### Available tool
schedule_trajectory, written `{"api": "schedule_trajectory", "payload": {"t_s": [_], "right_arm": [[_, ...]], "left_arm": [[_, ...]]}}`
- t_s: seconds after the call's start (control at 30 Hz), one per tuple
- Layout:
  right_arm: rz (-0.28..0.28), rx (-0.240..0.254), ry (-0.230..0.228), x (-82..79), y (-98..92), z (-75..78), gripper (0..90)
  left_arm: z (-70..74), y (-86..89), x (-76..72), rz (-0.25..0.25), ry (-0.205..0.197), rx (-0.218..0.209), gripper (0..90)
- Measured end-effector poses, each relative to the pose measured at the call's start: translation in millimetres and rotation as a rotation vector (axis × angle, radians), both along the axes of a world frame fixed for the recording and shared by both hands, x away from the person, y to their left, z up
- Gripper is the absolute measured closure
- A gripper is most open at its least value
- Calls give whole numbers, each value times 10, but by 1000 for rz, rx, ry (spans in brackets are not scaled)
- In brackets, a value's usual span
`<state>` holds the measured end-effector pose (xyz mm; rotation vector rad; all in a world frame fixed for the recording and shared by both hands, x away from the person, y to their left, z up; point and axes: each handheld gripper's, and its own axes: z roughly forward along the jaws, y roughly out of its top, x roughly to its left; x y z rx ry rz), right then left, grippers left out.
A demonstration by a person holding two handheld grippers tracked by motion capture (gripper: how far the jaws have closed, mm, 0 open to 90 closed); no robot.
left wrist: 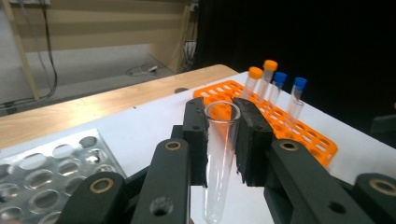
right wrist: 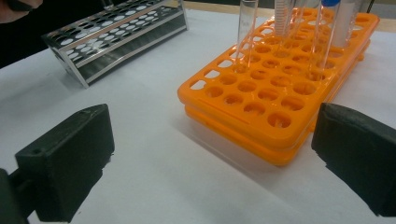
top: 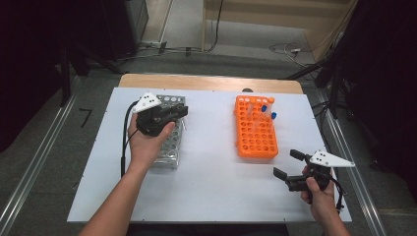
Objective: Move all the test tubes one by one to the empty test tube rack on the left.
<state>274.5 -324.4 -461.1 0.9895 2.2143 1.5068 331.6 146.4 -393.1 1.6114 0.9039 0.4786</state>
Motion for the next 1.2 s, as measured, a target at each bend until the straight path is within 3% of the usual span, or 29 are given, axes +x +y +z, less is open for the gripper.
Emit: {"api": "schedule_trajectory", "payload": {"t_s": [0.27, 0.73, 1.2], "right_arm": [[-12, -3, 3, 23, -16, -17, 0], [-22, -3, 6, 48, -37, -29, 0], [-27, -5, 11, 67, -47, -45, 0]], "left_arm": [[28, 59, 166, 41, -1, 4, 764], [66, 113, 594, 118, -4, 30, 764], [-82, 172, 1044, 241, 15, 22, 764]]}}
